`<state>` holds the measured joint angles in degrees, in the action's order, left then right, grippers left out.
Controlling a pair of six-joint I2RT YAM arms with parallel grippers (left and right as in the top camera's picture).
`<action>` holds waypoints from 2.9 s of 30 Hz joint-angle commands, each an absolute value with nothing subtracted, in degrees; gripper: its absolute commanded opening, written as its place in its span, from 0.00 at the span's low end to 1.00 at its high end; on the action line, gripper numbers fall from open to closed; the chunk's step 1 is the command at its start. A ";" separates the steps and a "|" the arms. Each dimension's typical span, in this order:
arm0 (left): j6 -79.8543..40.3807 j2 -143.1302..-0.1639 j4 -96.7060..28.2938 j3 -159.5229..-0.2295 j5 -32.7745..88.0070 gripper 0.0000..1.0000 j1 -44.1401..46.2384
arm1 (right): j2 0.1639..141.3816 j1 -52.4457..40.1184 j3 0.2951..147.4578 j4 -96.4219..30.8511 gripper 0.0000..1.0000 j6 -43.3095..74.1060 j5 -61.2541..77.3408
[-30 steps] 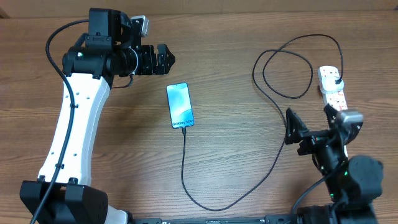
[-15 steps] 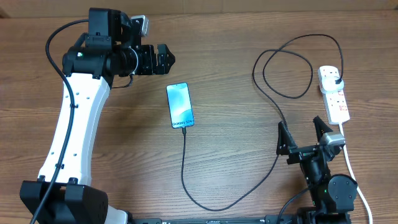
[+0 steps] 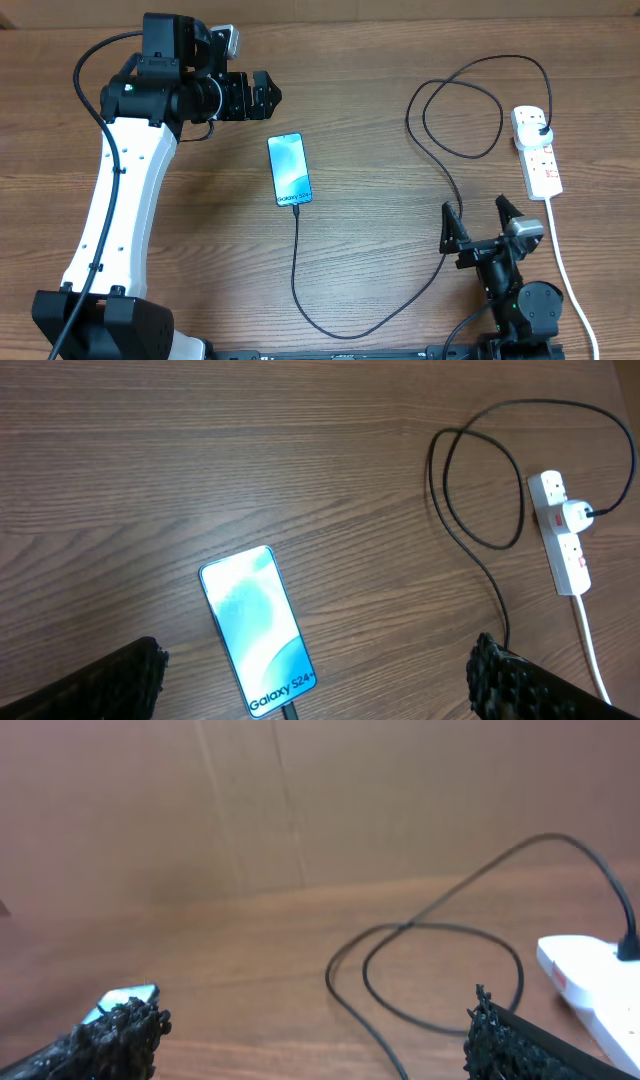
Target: Plug charger to phone and switch on socket
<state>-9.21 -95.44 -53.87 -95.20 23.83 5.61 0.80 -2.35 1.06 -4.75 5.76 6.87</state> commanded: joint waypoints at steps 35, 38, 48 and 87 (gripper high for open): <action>-8.56 -94.85 -53.76 -95.68 24.40 0.99 5.39 | 0.16 -2.61 0.45 -4.23 1.00 5.72 6.02; -8.56 -94.85 -53.76 -95.68 24.40 1.00 5.39 | 0.16 -2.61 0.45 -4.23 1.00 5.72 6.02; -8.56 -93.17 -53.76 -95.68 23.38 1.00 5.43 | 0.16 -2.61 0.45 -4.23 1.00 5.72 6.02; 3.27 -17.54 8.40 -12.88 3.99 0.99 0.64 | 0.16 -2.61 0.45 -4.23 1.00 5.69 6.02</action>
